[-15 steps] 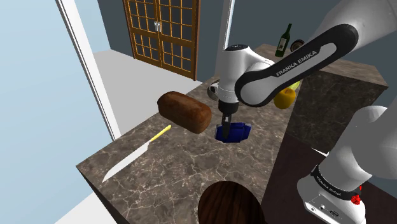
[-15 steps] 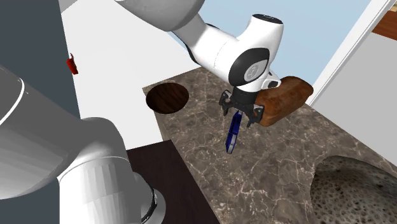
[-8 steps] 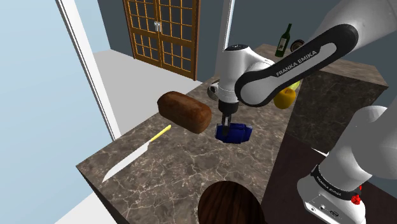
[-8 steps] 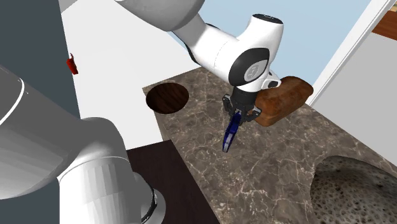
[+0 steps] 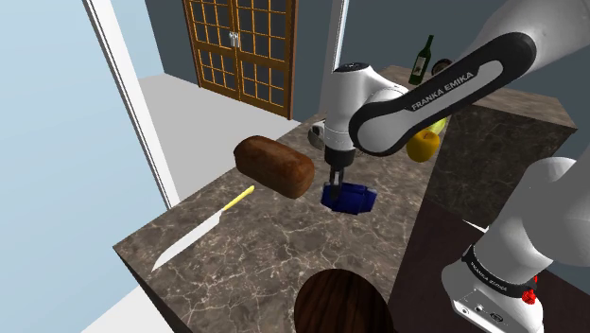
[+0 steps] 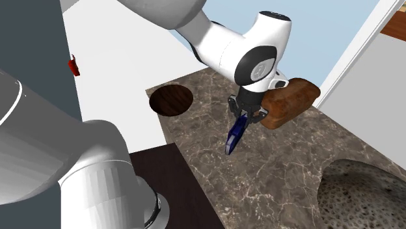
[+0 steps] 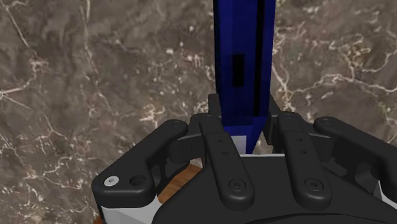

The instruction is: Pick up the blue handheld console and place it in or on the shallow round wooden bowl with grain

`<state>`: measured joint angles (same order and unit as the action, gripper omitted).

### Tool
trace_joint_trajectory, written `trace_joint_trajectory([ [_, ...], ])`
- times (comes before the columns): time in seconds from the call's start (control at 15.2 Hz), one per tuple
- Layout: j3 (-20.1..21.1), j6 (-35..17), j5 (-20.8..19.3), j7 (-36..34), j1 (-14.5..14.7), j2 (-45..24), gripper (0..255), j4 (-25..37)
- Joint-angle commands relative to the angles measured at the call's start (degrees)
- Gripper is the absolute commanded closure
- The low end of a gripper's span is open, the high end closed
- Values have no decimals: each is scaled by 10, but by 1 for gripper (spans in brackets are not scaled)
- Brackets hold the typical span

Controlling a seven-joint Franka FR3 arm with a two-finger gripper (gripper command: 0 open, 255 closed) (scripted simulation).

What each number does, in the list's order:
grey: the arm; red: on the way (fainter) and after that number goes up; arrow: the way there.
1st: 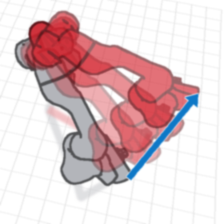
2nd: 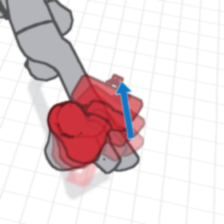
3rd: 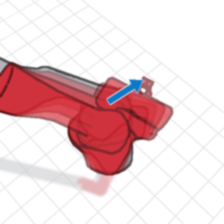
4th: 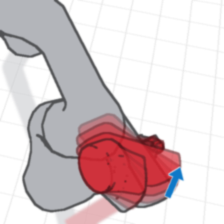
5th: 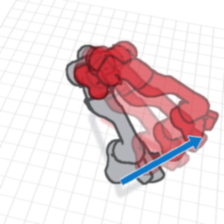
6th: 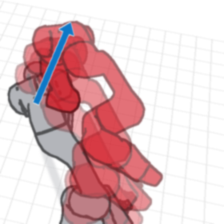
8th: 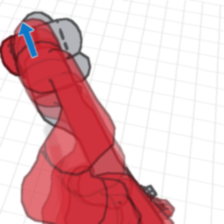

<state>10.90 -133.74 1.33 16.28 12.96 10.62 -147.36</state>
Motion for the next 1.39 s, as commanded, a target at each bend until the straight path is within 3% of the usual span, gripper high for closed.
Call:
trace_joint_trajectory([
  [0.0, -1, 16, 3, 2, 1, 12, 255, 3],
  [1.32, -11, 186, 12, 14, 4, 99, 255, 88],
])
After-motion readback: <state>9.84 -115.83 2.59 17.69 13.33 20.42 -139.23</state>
